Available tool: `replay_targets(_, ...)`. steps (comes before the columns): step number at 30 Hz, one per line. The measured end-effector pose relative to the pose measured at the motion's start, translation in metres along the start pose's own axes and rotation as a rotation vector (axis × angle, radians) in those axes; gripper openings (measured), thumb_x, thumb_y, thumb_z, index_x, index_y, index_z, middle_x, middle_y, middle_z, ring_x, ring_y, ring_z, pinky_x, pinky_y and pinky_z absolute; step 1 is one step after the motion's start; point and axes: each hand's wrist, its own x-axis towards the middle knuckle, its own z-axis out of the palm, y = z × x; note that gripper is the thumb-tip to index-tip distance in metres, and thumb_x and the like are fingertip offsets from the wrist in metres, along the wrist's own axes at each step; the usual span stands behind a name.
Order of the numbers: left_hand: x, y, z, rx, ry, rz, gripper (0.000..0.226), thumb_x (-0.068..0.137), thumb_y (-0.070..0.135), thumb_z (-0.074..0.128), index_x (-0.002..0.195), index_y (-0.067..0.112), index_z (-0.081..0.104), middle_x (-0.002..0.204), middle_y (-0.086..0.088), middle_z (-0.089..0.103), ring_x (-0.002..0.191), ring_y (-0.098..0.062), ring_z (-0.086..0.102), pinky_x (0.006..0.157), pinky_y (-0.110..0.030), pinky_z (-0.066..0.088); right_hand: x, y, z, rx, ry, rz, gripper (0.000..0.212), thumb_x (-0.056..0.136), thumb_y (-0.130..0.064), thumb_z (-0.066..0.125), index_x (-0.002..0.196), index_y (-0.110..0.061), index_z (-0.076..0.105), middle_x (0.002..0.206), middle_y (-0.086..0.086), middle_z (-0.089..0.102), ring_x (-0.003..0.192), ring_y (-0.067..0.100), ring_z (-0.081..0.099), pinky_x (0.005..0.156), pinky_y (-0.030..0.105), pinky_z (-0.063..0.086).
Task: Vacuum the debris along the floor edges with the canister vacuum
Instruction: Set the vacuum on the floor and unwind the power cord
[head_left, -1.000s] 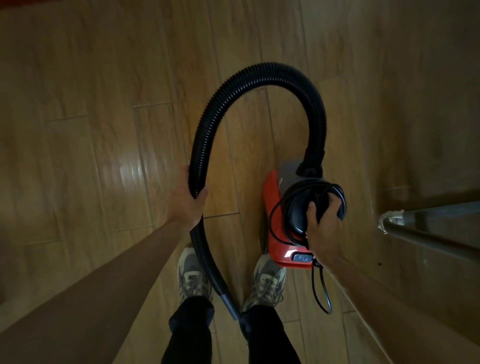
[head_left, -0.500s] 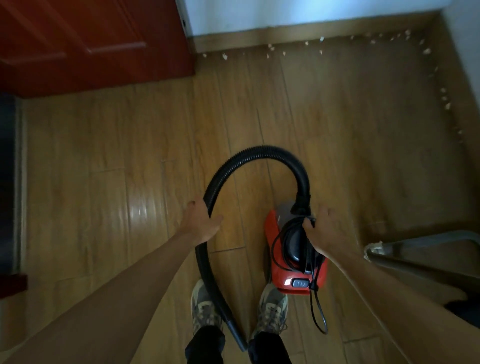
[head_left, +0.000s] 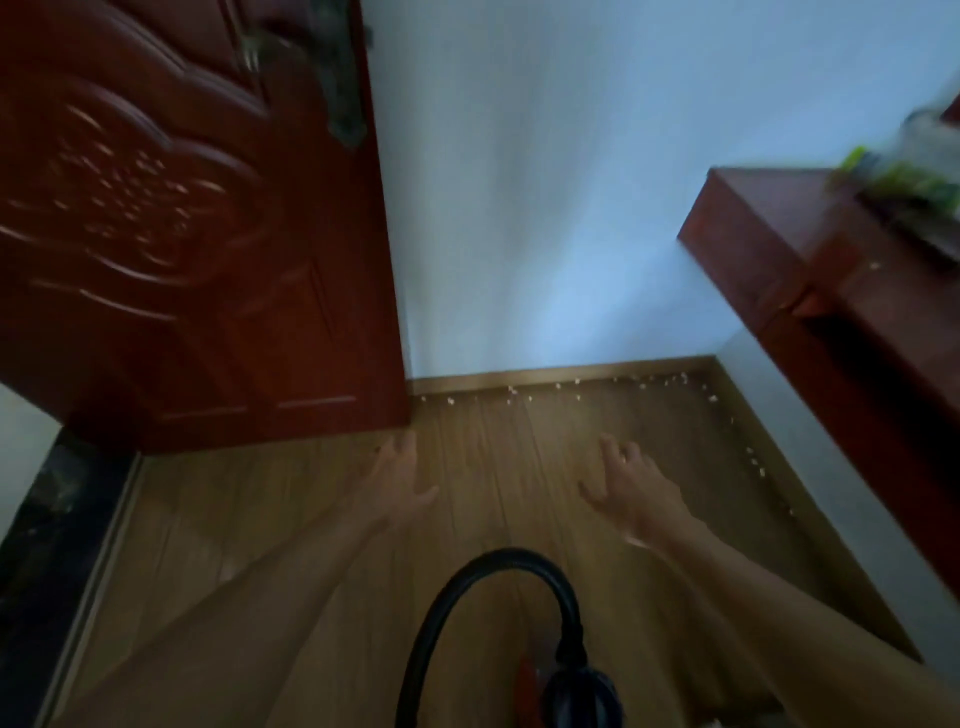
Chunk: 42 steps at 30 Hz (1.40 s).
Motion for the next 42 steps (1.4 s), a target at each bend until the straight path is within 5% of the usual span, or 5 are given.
replay_targets(4, -0.025, 0.02, -0.098, 0.238, 0.113, 0.07, 0.083, 0.093, 0.052, 0.052, 0.153, 0.008, 0.015, 0.143, -0.017, 0.038, 0.126, -0.032, 0.046, 0.105, -0.042, 0.041, -0.012, -0.042, -0.094, -0.075, 0.084, -0.069, 0.076, 0.097, -0.057, 0.045, 0.155, -0.019, 0.015, 0.155, 0.016, 0.031, 0.139, 0.036, 0.036, 0.105, 0.05, 0.044)
replay_targets(15, -0.087, 0.053, -0.26, 0.405, 0.296, 0.218, 0.084, 0.09, 0.056, 0.049, 0.152, 0.009, 0.017, 0.143, -0.017, 0.039, 0.127, -0.033, 0.045, 0.105, -0.047, 0.038, -0.067, -0.122, -0.257, -0.171, 0.232, -0.085, 0.08, 0.093, -0.056, 0.054, 0.152, -0.019, 0.013, 0.149, 0.015, 0.035, 0.133, 0.036, 0.042, 0.1, 0.049, 0.045)
replay_targets(25, -0.118, 0.098, -0.297, 0.503, 0.335, 0.328, 0.084, 0.092, 0.058, 0.045, 0.153, 0.01, 0.014, 0.15, -0.017, 0.033, 0.134, -0.034, 0.04, 0.109, -0.05, 0.034, -0.116, -0.116, -0.309, -0.176, 0.295, 0.011, 0.082, 0.094, -0.057, 0.052, 0.155, -0.019, 0.011, 0.155, 0.015, 0.029, 0.139, 0.036, 0.036, 0.103, 0.049, 0.042)
replay_targets(42, -0.173, 0.248, -0.269, 0.564, 0.352, 0.574, 0.081, 0.09, 0.064, 0.044, 0.15, 0.015, 0.021, 0.148, -0.013, 0.04, 0.132, -0.032, 0.044, 0.108, -0.047, 0.036, -0.267, 0.003, -0.327, -0.155, 0.356, 0.255, 0.081, 0.093, -0.06, 0.049, 0.154, -0.021, 0.013, 0.152, 0.014, 0.031, 0.135, 0.036, 0.04, 0.102, 0.05, 0.044)
